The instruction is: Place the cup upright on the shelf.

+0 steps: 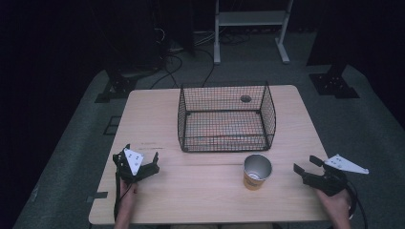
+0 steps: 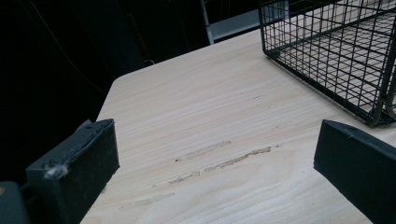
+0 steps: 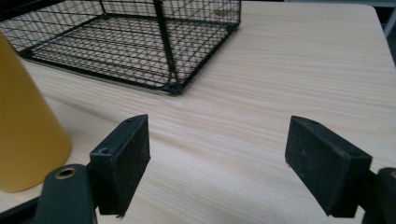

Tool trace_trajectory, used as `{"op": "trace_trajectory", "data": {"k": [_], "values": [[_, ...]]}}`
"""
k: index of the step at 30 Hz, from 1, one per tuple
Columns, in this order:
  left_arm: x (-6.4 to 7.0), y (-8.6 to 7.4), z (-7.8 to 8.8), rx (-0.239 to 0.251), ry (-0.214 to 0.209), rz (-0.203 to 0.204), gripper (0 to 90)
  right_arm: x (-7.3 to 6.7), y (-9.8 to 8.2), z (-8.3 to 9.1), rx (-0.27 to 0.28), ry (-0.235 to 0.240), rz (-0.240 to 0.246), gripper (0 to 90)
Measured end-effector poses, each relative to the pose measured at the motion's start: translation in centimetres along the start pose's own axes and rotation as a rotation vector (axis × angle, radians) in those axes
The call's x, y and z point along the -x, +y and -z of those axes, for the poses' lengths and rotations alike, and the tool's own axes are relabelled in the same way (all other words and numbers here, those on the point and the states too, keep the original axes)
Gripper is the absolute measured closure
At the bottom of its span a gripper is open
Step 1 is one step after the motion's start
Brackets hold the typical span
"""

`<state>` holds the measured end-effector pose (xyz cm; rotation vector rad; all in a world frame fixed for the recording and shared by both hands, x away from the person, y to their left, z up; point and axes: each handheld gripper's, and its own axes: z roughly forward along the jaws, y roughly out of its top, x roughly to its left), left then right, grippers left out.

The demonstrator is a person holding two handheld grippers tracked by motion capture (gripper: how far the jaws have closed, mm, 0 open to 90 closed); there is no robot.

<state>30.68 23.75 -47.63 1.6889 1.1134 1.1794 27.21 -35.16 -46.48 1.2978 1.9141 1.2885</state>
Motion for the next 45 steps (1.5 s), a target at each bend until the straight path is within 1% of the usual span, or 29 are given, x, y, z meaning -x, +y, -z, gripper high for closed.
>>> {"op": "trace_trajectory", "data": {"k": [3, 4, 7, 11, 13, 14, 19, 23, 24, 26, 30, 32, 36, 37, 38, 41, 42, 45], "values": [[0.0, 0.0, 0.0, 0.001, 0.000, -0.002, 0.0, -0.4, 0.2, 0.0, -0.002, 0.014, 0.021, 20.5], [0.0, 0.0, 0.0, 0.000, 0.000, -0.003, 0.0, -0.7, 0.4, 0.0, 0.000, 0.029, 0.024, 20.3], [0.0, 0.0, 0.0, -0.001, 0.003, -0.002, 0.0, -1.0, 0.6, 0.1, 0.002, 0.041, 0.035, 19.8], [0.1, 0.0, 0.0, -0.003, 0.006, -0.002, 0.0, -1.7, 0.7, 0.2, -0.009, 0.070, 0.062, 19.2], [0.1, 0.0, 0.0, -0.005, 0.006, -0.007, 0.0, -2.1, 0.7, 0.5, -0.012, 0.077, 0.076, 18.8], [0.1, 0.0, 0.0, -0.005, 0.007, -0.008, 0.0, -2.4, 0.7, 0.7, -0.017, 0.089, 0.088, 18.5], [0.1, 0.0, 0.0, -0.004, 0.008, -0.002, 0.0, -3.0, 0.5, 1.1, -0.023, 0.105, 0.106, 18.1], [0.1, 0.0, 0.0, -0.006, 0.007, -0.007, 0.0, -3.5, 0.4, 1.3, -0.031, 0.121, 0.125, 17.3], [0.1, 0.0, 0.0, -0.007, 0.008, -0.006, 0.0, -3.9, 0.4, 1.3, -0.040, 0.135, 0.134, 16.5], [0.1, 0.0, 0.0, -0.008, 0.008, -0.005, 0.0, -4.0, 0.4, 1.3, -0.043, 0.138, 0.139, 16.4], [0.1, 0.0, 0.0, -0.007, 0.008, -0.007, 0.0, -4.9, 0.5, 1.5, -0.051, 0.154, 0.175, 14.7], [0.1, 0.0, 0.0, -0.007, 0.008, -0.007, 0.0, -5.0, 0.5, 1.6, -0.049, 0.157, 0.180, 14.2], [0.1, 0.0, 0.0, -0.007, 0.008, -0.006, 0.0, -5.6, 0.5, 1.7, -0.053, 0.183, 0.192, 13.4], [0.1, 0.0, 0.0, -0.007, 0.008, -0.006, 0.0, -5.6, 0.5, 1.7, -0.053, 0.183, 0.192, 13.4], [0.1, 0.0, 0.0, -0.007, 0.008, -0.007, 0.0, -6.0, 0.4, 1.8, -0.057, 0.195, 0.201, 13.3], [0.1, 0.0, 0.0, -0.007, 0.008, -0.007, 0.0, -6.3, 0.4, 1.8, -0.058, 0.206, 0.207, 12.9], [0.1, 0.0, 0.0, -0.007, 0.008, -0.007, 0.0, -6.6, 0.4, 1.7, -0.066, 0.219, 0.209, 12.1], [0.1, 0.0, 0.0, -0.007, 0.008, -0.008, 0.0, -7.0, 0.4, 1.7, -0.072, 0.228, 0.220, 10.9]]}}
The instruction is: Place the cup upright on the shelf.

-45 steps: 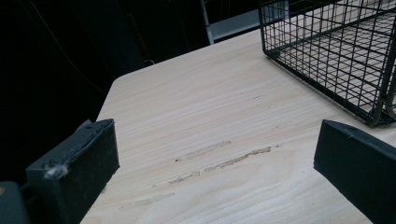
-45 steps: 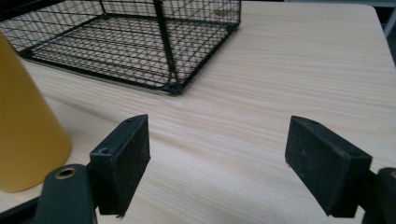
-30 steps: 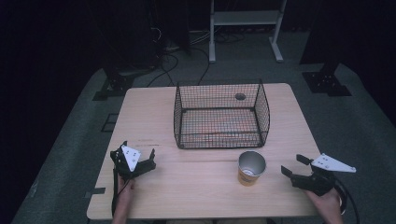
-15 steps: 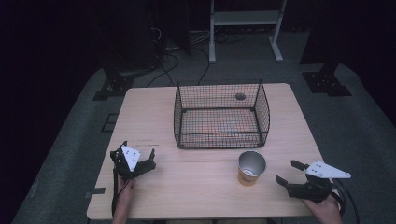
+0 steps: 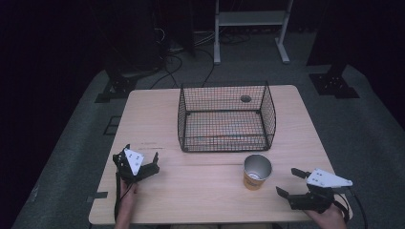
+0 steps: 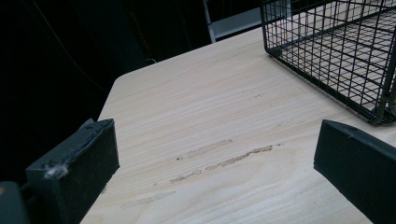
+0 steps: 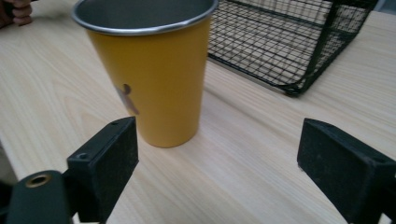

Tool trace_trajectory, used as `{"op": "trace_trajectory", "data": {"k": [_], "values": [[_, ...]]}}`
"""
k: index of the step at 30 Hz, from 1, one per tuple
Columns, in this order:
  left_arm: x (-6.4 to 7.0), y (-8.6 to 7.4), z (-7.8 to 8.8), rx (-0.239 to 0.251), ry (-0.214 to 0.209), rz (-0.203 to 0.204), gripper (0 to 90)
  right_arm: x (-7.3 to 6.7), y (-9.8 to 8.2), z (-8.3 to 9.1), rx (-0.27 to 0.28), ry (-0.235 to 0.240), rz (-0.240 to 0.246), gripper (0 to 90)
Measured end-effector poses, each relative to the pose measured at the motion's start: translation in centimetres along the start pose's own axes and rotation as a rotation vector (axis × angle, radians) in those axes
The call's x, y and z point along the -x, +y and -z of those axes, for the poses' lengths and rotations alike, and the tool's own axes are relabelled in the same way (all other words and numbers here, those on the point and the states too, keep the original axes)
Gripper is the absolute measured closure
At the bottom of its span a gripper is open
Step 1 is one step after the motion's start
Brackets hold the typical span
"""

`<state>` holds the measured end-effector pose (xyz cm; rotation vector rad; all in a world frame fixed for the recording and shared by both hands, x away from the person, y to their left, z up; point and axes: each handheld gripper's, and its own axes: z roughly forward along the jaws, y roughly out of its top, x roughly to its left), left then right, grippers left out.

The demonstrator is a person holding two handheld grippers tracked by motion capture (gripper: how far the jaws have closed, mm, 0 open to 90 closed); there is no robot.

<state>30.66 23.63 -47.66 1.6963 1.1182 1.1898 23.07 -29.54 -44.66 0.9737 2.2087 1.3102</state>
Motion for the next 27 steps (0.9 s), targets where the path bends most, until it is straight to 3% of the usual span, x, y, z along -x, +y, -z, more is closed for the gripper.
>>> {"op": "trace_trajectory", "data": {"k": [9, 12, 19, 27], "values": [[0.0, 0.0, 0.0, 0.000, -0.001, 0.000, 0.0, -1.7, 1.0, -1.2, -0.010, 0.042, 0.034, 6.7], [0.0, 0.0, 0.0, 0.001, -0.001, -0.004, 0.0, -2.0, 1.2, -1.6, -0.019, 0.054, 0.034, 2.4], [0.0, 0.0, 0.0, 0.001, -0.002, -0.002, 0.0, -2.4, 1.7, -2.8, -0.031, 0.071, 0.037, 2.4], [0.0, 0.0, 0.0, 0.001, -0.001, -0.002, 0.0, -2.7, 2.4, -4.2, -0.044, 0.061, 0.048, 2.4]]}}
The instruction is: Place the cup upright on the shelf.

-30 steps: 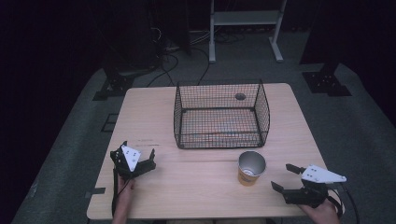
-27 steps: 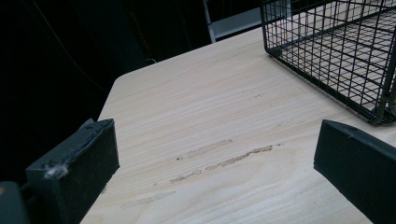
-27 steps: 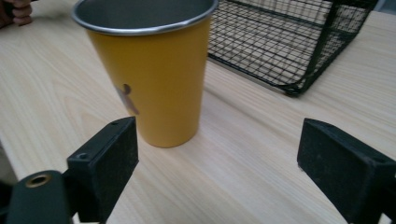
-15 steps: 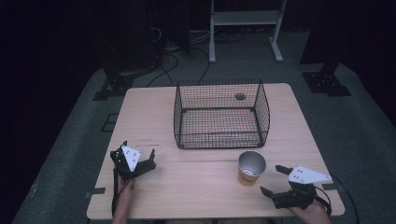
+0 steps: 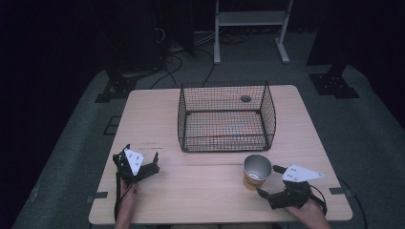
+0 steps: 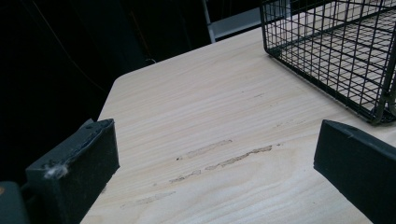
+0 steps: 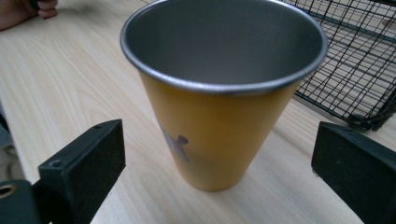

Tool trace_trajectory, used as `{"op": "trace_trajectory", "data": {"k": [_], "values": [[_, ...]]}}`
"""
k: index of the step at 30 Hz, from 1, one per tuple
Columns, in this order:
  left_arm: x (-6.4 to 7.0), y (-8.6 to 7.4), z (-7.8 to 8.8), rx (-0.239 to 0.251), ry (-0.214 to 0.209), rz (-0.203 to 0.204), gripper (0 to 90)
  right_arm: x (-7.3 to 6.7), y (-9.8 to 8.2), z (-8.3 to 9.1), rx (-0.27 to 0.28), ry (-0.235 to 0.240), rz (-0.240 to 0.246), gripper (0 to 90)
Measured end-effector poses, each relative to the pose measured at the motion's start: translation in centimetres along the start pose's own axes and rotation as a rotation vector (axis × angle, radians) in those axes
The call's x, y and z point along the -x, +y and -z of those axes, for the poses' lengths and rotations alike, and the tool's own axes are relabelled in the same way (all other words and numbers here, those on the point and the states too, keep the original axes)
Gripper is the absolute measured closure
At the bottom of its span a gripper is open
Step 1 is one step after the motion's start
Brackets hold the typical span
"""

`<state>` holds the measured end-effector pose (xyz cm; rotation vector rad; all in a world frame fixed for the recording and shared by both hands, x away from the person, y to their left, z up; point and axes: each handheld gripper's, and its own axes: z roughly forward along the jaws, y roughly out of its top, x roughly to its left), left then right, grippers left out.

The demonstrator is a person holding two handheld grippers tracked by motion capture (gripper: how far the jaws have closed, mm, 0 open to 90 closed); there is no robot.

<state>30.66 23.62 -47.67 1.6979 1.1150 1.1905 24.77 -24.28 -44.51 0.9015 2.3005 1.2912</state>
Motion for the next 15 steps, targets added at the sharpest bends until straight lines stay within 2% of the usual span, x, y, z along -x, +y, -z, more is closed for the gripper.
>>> {"op": "trace_trajectory", "data": {"k": [15], "values": [[0.0, 0.0, 0.0, -0.001, 0.000, 0.003, 0.0, 0.0, 1.2, -2.4, 0.010, 0.005, 0.006, 2.4]]}}
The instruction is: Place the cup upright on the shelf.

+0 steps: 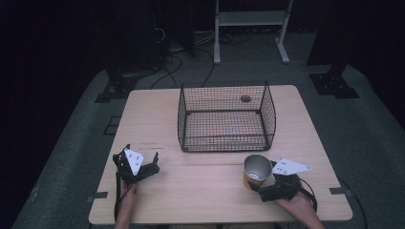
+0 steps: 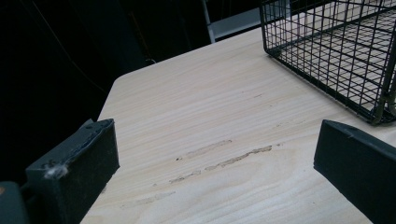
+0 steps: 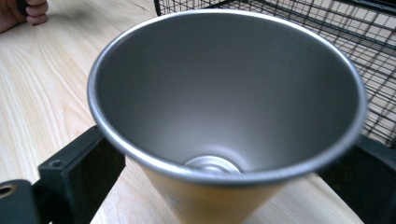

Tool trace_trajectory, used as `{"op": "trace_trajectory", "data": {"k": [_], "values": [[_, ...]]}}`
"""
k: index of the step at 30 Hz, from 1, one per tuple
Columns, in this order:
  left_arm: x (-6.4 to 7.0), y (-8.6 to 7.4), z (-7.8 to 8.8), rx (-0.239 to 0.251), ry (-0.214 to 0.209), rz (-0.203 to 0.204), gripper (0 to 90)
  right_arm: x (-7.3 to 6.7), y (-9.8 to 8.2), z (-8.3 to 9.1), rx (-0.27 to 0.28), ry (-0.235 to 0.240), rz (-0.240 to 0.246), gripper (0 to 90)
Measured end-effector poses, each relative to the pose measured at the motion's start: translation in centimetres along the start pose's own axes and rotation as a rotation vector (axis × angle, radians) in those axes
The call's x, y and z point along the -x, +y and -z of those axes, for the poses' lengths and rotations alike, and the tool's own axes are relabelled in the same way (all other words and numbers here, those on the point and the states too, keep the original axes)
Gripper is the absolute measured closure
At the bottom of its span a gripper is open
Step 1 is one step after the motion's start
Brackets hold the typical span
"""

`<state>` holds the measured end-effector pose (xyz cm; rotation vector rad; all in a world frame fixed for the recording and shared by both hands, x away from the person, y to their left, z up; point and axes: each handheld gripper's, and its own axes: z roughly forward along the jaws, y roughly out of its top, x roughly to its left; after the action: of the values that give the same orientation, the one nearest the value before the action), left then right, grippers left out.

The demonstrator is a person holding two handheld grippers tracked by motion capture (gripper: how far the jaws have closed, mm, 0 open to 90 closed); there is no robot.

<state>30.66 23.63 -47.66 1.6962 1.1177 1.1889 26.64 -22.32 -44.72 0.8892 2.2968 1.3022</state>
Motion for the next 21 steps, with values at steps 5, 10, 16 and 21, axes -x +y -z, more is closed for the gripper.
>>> {"op": "trace_trajectory", "data": {"k": [5, 10, 16, 21], "values": [[0.0, 0.0, 0.0, 0.001, -0.001, -0.001, 0.0, 0.0, 0.2, -0.7, -0.003, -0.015, 0.004, 2.4], [0.0, 0.0, 0.0, 0.000, -0.001, 0.001, 0.0, 0.0, 0.4, -0.8, 0.023, 0.000, 0.008, 13.7], [0.0, 0.0, 0.0, 0.001, -0.001, 0.000, 0.0, -0.2, 0.7, -0.8, 0.017, 0.013, 0.012, 14.0], [0.0, 0.0, 0.0, 0.000, -0.001, 0.001, 0.0, 0.0, 1.3, -0.3, 0.026, 0.030, 0.002, 14.1]]}}
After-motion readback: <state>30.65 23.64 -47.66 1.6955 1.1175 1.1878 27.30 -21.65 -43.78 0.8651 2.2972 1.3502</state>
